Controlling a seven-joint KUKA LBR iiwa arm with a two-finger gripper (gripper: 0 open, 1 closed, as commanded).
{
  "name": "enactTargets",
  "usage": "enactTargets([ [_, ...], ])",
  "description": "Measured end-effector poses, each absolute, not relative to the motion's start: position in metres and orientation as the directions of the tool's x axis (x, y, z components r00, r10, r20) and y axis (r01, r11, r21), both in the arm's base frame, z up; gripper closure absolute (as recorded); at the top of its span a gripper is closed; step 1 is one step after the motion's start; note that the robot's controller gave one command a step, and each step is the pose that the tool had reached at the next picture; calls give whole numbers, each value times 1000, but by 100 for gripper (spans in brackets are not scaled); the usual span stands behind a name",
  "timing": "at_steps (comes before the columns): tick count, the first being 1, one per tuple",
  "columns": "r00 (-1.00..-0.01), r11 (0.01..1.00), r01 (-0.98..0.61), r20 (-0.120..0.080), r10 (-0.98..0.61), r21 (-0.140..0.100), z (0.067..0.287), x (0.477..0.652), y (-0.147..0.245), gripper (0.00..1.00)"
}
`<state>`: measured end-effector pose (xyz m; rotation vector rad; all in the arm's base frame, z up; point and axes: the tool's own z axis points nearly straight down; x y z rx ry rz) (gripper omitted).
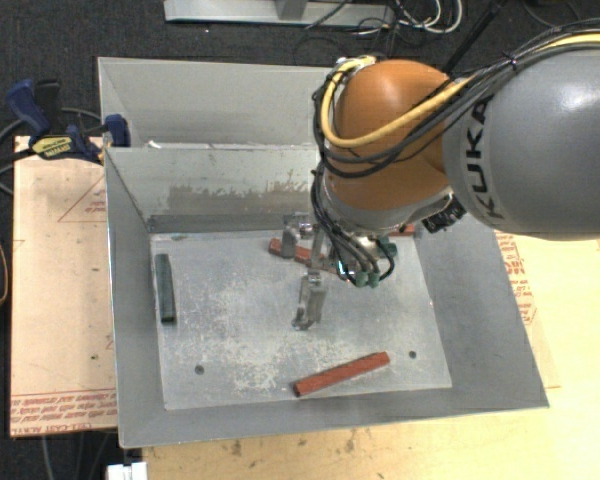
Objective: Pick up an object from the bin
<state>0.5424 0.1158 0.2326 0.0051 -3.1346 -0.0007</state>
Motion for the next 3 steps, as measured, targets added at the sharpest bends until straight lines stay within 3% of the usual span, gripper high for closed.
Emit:
enactTargets([
  [1, -1000, 1000, -11, 10, -11, -3, 154, 508, 50, 0],
  [2, -991, 991, -137, -5, -137, 1, 69, 493, 20, 0],
  [3, -990, 990, -140, 0, -140, 2, 71, 493, 21, 100],
])
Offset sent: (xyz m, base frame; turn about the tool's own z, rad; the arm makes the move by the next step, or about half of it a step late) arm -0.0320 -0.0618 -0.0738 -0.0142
